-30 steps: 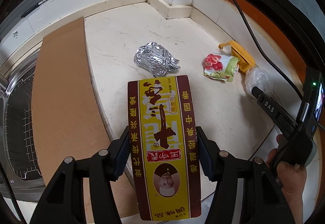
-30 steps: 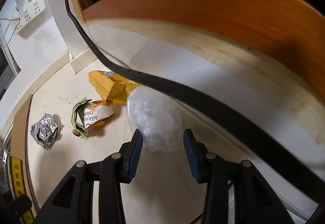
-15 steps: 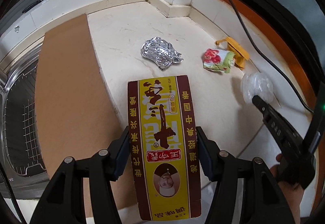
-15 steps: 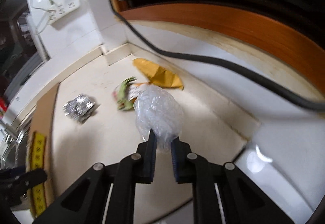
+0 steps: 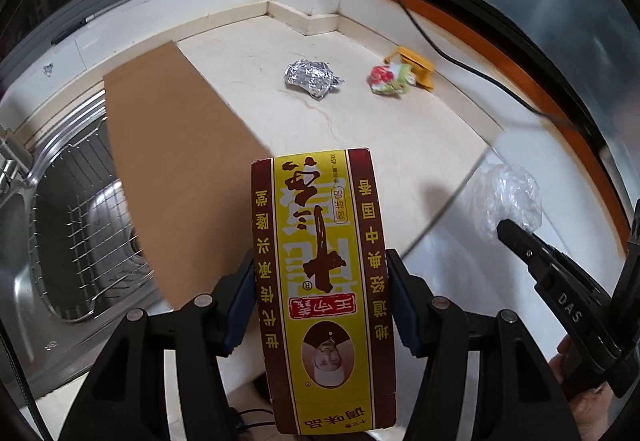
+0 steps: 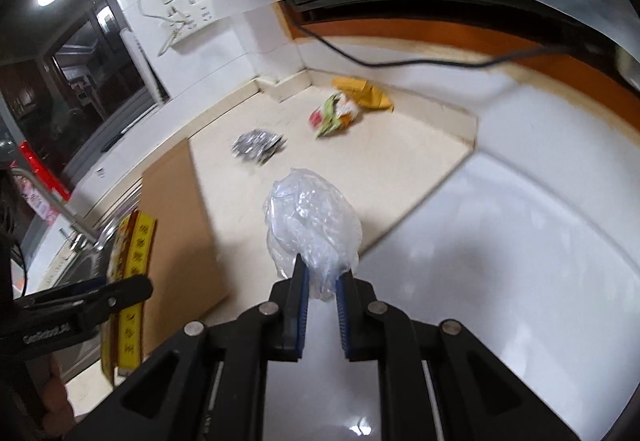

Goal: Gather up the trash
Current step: 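Lift the yellow box with the left tool while the right tool grasps the clear plastic bag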

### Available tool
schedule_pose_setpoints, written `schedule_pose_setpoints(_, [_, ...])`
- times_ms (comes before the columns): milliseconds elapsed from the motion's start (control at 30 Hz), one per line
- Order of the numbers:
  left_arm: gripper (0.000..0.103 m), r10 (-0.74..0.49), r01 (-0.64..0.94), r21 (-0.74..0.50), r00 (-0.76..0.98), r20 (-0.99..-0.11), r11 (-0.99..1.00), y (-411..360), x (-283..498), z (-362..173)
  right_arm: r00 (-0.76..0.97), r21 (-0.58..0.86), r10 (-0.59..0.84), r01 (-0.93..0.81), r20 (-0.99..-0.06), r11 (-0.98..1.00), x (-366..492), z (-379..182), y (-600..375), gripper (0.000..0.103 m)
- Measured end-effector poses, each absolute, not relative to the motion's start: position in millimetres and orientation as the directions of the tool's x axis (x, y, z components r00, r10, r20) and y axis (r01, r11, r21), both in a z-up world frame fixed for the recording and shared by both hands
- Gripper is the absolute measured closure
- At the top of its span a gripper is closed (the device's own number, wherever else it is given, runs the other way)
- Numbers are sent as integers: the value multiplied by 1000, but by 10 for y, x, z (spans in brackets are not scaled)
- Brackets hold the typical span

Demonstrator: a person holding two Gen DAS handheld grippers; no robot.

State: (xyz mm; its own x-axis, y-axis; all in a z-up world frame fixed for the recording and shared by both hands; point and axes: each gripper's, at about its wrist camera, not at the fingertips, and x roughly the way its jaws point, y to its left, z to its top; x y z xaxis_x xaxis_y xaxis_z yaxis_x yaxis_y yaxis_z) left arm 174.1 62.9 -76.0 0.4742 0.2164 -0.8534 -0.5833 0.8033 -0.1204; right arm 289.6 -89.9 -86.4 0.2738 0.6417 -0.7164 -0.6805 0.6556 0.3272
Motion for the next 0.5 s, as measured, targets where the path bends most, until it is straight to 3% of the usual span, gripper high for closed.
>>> schedule_pose_setpoints(500, [45, 112, -367, -111, 535, -837, 924, 221, 237, -787, 291, 313, 561, -594, -775, 741, 944, -812, -1270, 91])
